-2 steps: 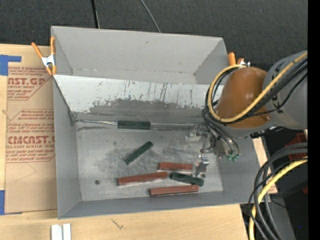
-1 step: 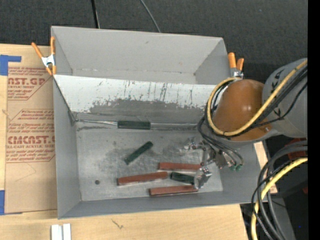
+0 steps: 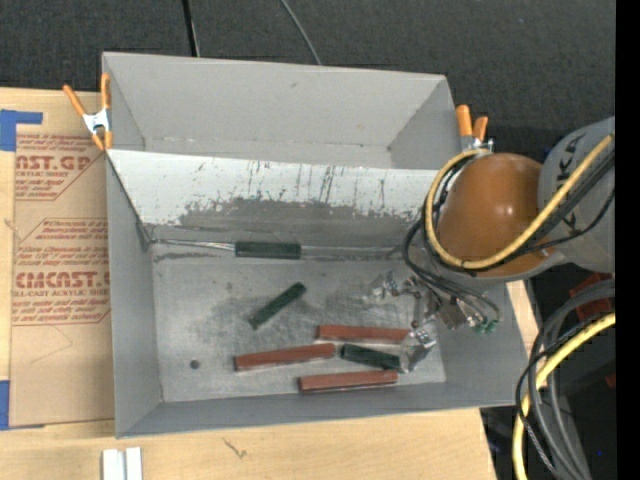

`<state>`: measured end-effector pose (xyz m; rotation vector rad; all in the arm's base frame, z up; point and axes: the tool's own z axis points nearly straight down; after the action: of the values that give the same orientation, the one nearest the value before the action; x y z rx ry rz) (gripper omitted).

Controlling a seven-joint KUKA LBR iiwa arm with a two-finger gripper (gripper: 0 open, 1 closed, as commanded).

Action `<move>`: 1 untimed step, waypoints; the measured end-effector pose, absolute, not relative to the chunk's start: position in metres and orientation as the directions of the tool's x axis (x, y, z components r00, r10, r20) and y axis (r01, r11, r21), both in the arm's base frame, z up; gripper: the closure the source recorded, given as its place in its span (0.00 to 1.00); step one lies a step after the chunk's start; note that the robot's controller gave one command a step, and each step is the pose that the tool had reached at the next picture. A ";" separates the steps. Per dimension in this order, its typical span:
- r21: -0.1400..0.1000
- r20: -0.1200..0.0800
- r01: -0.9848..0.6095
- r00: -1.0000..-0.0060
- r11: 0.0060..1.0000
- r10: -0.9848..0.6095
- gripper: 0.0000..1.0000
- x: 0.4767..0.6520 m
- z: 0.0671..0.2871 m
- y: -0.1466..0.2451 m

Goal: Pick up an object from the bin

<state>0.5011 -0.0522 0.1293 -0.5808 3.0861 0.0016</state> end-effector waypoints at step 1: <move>0.001 -0.001 -0.062 -0.998 0.998 -0.062 0.00 0.494 0.093 -0.059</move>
Offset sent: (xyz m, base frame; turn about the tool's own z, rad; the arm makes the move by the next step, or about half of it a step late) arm -0.0124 -0.0125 -0.0593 0.1166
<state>0.4943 -0.0591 0.0933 -0.0969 3.1395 0.0019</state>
